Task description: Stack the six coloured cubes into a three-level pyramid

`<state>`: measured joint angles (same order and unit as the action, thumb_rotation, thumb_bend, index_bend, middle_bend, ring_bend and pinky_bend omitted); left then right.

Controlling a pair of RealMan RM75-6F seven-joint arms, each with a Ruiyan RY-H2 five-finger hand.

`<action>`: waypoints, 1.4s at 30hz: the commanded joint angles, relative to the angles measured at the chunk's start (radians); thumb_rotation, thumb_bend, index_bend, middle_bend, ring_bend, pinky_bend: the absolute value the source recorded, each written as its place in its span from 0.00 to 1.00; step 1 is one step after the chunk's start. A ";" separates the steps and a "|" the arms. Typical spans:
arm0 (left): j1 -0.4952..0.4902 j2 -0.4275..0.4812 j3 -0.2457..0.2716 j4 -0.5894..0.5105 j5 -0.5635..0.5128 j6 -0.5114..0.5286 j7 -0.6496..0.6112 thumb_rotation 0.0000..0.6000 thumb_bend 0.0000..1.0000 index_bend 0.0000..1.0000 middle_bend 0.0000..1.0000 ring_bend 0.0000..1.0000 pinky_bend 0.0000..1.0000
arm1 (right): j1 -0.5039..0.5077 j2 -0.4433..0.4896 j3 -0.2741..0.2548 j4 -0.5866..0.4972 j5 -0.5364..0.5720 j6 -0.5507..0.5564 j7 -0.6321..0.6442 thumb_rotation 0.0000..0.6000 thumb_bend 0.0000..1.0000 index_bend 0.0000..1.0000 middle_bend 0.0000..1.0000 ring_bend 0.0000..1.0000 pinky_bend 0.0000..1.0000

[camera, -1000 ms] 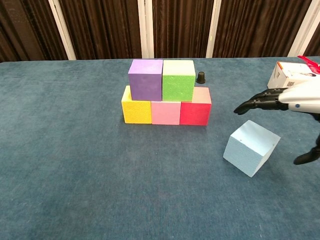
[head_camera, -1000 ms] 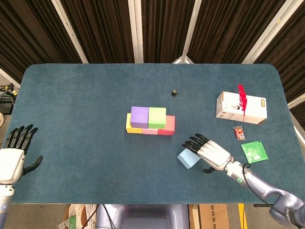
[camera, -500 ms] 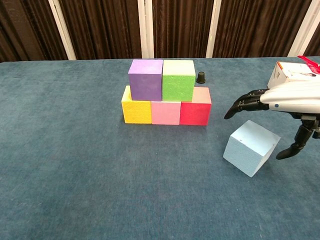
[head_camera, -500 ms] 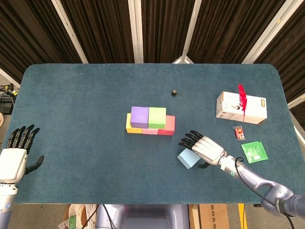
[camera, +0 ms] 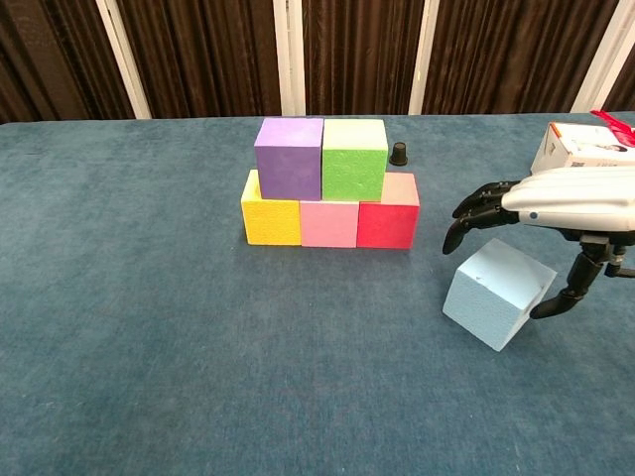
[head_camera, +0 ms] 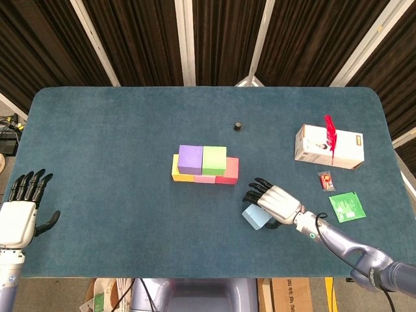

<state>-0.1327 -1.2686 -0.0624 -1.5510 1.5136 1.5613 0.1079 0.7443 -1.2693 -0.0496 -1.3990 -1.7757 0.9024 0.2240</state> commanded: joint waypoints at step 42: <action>0.008 -0.027 -0.045 0.036 -0.032 0.021 0.073 1.00 0.36 0.13 0.04 0.00 0.00 | -0.035 0.345 -0.020 -0.329 0.194 0.001 -0.054 1.00 0.29 0.42 0.41 0.22 0.00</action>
<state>-0.1254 -1.2952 -0.1065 -1.5149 1.4822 1.5809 0.1821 0.7202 -1.0200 -0.0734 -1.6358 -1.6460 0.9323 0.1836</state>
